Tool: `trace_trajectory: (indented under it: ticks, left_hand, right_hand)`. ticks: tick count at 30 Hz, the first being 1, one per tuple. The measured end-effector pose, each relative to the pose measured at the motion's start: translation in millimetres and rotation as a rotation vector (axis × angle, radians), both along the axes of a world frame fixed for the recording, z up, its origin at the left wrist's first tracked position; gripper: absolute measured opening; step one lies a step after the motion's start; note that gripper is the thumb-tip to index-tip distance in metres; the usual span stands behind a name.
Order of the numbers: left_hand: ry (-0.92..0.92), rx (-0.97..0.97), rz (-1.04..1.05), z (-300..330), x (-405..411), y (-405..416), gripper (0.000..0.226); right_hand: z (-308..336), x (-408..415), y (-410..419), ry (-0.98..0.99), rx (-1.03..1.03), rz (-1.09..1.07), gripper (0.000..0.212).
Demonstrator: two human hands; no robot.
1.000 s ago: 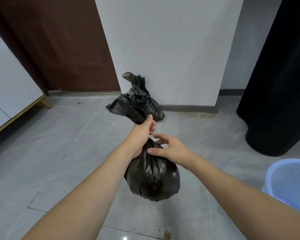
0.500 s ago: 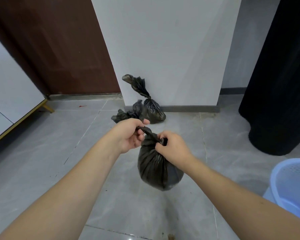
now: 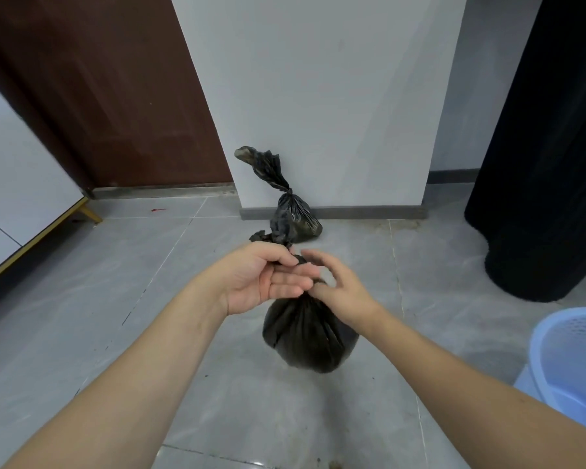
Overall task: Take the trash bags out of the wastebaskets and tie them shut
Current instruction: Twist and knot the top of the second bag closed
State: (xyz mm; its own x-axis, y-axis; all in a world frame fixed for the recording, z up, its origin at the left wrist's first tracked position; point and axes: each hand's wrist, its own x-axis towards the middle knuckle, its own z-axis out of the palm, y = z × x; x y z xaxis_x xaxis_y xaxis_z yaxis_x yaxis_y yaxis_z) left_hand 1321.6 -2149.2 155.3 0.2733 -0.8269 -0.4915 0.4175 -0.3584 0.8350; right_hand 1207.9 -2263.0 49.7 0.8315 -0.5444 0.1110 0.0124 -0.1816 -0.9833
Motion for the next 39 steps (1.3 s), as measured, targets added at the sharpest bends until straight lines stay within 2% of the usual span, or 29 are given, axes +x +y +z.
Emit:
trace_trajectory:
  ticks: [1,3,5,8,9,11,13,16,20,22,23,24,26,27,28,30,32,35,36,37,39]
  left_hand:
    - [-0.053,0.028,-0.051,3.0,-2.2,0.5,0.042]
    - [-0.119,0.041,-0.069,10.1,-4.3,1.4,0.028]
    - [-0.125,0.019,0.027,15.5,0.9,3.7,0.020]
    - [-0.182,0.022,0.181,17.8,10.6,10.0,0.016]
    - [-0.258,0.040,0.199,16.4,12.6,12.1,0.013]
    - [-0.537,0.099,0.193,12.3,16.5,15.4,0.006]
    - [-0.807,0.158,0.172,5.1,21.1,17.7,0.015]
    - [-1.106,0.278,0.160,-4.5,24.8,21.2,0.023]
    - [-1.353,0.331,0.137,-11.1,12.8,19.4,0.027]
    - [-1.450,0.344,0.176,-12.7,4.4,15.6,0.029]
    - [-1.399,0.339,0.225,-13.6,1.2,13.6,0.031]
    - [-1.219,0.294,0.291,-14.3,-1.0,11.6,0.032]
    - [-0.658,0.085,0.345,-15.9,-7.7,9.4,0.029]
    - [-0.440,-0.010,0.343,-21.2,-11.1,9.7,0.028]
    - [-0.297,-0.075,0.346,-27.5,-15.6,10.1,0.028]
    - [-0.128,-0.159,0.400,-39.9,-23.7,10.4,0.034]
    - [-0.149,-0.146,0.443,-52.6,-27.8,8.3,0.039]
    - [-0.396,-0.050,0.373,-64.2,-29.8,8.1,0.025]
    - [-0.584,0.045,0.301,-69.9,-26.7,7.8,0.023]
    - [-0.868,0.183,0.176,-77.6,-22.5,8.1,0.033]
    - [-1.427,0.417,-0.093,-87.4,-18.8,10.8,0.046]
  right_hand:
    - [0.5,2.4,2.1,-0.003,-0.034,0.054,0.041]
    - [5.2,6.4,5.4,0.010,0.065,0.174,0.021]
    - [8.3,8.1,7.5,0.014,0.175,0.245,0.016]
    - [8.9,8.2,8.9,0.013,0.214,0.269,0.011]
    - [9.9,8.5,10.3,0.017,0.206,0.276,0.011]
    - [8.1,9.6,11.4,0.050,0.170,0.265,0.010]
    - [4.3,10.1,11.0,0.095,0.082,0.209,0.011]
    - [2.7,8.7,8.5,0.182,-0.144,0.096,0.015]
    - [8.7,-1.1,4.6,0.238,-0.564,0.084,0.015]
    - [8.5,-6.6,0.7,0.229,-0.651,0.032,0.016]
    - [7.2,-8.8,-1.8,0.233,-0.662,-0.001,0.017]
    - [5.2,-11.1,-4.2,0.244,-0.663,-0.034,0.017]
    - [2.7,-15.5,-6.8,0.259,-0.630,-0.106,0.019]
    - [1.3,-17.0,-7.6,0.265,-0.597,-0.137,0.019]
    - [0.5,-18.0,-8.0,0.272,-0.558,-0.158,0.019]
    - [-3.0,-18.1,-10.0,0.288,-0.486,-0.158,0.015]
    - [-11.4,-17.8,-15.8,0.350,-0.482,-0.120,0.009]
    - [-25.4,-21.4,-18.6,0.531,-0.526,-0.009,0.027]
    - [-29.6,-23.3,-17.5,0.562,-0.459,0.007,0.034]
    - [-31.8,-25.4,-15.7,0.568,-0.319,0.008,0.038]
    - [-35.5,-29.7,-13.6,0.511,0.090,0.012,0.028]
